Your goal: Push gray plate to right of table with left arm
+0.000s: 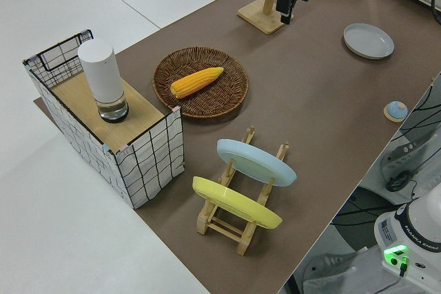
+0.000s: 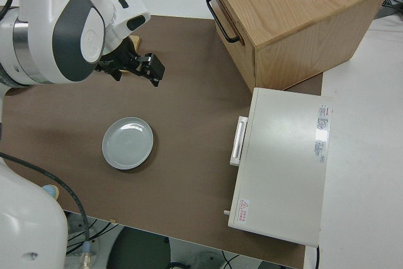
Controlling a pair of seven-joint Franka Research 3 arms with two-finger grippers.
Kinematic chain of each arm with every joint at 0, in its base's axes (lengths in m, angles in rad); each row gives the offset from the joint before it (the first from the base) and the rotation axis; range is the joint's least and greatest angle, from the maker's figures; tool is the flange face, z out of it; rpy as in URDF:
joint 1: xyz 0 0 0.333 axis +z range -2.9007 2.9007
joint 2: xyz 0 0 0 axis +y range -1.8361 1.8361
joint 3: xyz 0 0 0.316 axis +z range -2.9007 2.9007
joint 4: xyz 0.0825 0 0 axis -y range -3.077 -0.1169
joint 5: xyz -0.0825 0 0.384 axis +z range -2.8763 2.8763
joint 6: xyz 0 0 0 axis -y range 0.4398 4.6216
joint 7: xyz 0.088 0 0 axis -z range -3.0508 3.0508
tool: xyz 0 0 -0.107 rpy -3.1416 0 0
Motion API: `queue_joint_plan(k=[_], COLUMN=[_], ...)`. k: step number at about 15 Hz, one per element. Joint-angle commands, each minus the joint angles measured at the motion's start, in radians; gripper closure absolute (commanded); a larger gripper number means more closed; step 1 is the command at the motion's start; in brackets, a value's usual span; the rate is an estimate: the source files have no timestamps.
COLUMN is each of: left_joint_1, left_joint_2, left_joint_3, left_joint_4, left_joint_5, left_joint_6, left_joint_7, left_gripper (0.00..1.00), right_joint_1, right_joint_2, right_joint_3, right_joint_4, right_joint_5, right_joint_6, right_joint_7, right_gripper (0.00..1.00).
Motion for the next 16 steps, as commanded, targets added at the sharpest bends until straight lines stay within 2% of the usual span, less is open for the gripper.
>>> queue_joint_plan(k=[1,16], left_joint_1=[0.010,0.010], left_joint_2=[0.020,0.026], left_joint_3=[-0.017,-0.011], left_joint_4=[0.079,0.115], left_joint_5=[0.094,0.109], left_joint_6=[-0.032,-0.014], left_joint_7=[0.018,0.007], left_gripper=[0.01,0.01], right_joint_1=[-0.024,-0.024], right_joint_2=[-0.027,-0.027], right_joint_3=[0.014,0.014], right_joint_4=[-0.027,-0.027], right_joint_5=[0.021,0.021], right_joint_6=[0.000,0.000], right_joint_7=[0.010,0.010], right_gripper=[0.005,0.005])
